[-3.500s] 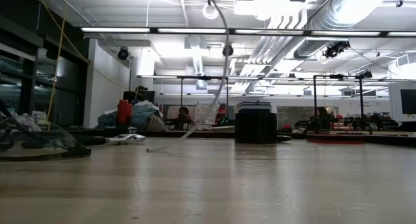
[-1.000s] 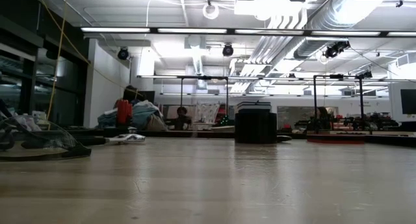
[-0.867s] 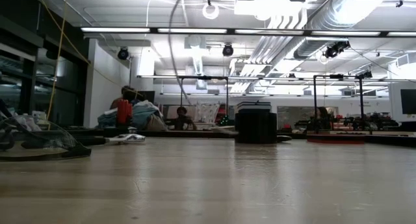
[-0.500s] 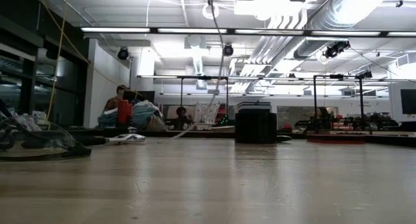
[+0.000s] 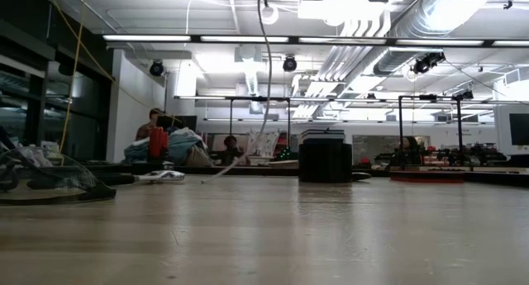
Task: Coil cords
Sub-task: Coil the white wire onto the black spool
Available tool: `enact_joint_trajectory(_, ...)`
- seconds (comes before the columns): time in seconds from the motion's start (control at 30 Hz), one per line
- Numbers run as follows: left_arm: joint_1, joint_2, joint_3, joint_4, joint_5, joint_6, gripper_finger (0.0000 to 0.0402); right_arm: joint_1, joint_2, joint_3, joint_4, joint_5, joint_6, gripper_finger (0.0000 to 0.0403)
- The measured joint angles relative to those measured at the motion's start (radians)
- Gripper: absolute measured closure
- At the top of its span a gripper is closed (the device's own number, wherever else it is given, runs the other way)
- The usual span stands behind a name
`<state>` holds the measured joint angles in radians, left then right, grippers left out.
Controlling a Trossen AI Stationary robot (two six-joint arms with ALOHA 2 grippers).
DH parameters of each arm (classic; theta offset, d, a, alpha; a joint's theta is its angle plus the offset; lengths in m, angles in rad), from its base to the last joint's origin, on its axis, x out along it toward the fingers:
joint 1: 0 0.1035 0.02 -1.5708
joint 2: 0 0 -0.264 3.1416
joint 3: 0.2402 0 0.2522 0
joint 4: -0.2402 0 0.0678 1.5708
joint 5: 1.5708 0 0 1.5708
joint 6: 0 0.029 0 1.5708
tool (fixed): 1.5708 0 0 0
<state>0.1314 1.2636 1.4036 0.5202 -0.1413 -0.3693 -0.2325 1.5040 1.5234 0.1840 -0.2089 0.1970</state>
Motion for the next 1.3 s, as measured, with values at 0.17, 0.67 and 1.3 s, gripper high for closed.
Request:
enact_joint_trajectory(0.17,0.000,-0.003,0.000,-0.002,0.001,0.006,0.0401,0.000,0.000,0.000,-0.041,-0.005,-0.023,0.0336)
enact_joint_trajectory(0.67,0.000,-0.047,0.000,-0.083,-0.048,0.064,0.0401,-0.003,0.000,0.000,-0.053,-0.009,-0.048,0.0336)
enact_joint_trajectory(1.3,0.000,-0.053,0.000,-0.112,-0.074,0.066,0.0401,-0.002,0.000,0.000,-0.053,-0.008,-0.048,0.0355)
